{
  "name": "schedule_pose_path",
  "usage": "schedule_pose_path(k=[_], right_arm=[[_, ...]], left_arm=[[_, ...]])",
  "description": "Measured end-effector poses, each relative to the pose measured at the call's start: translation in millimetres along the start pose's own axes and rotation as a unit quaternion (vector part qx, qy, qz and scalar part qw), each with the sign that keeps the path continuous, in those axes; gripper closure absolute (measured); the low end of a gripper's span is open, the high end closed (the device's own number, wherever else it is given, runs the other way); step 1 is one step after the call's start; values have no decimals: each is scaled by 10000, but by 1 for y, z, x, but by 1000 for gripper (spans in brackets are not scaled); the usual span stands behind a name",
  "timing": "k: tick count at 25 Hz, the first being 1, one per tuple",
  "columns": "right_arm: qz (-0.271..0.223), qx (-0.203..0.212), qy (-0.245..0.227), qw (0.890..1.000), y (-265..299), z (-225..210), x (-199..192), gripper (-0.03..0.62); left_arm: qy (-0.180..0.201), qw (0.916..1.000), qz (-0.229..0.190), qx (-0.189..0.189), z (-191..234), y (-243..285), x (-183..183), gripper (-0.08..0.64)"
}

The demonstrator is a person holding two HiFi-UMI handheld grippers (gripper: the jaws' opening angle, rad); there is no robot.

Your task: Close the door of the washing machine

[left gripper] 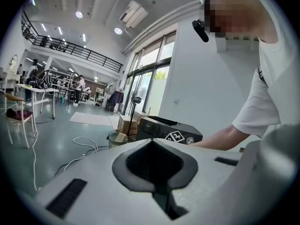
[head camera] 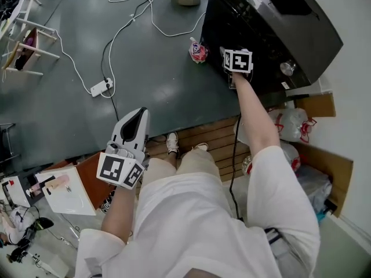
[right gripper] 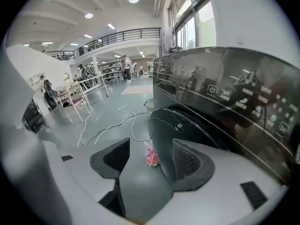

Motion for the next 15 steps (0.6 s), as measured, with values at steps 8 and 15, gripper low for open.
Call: schedule_pose_path(k=[8,15], right_arm=[[-371,211,610,9972,-76,-11,-15,361],[-667,490,1526,9848,-142,-34,-36,498]], left_arm=[[147,9989,-328,-310,-22,-1,23,557],[305,9951,-667,-660,-37,10,50,557]])
Point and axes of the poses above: the fingertips, and each gripper's own axes: y forward along the fingers, z to its left, x out of its top, the point moved 5 cm from there along -y, backward along the fingers, and after that the axes turned 13 degrees about y, right-handed, at the moved point
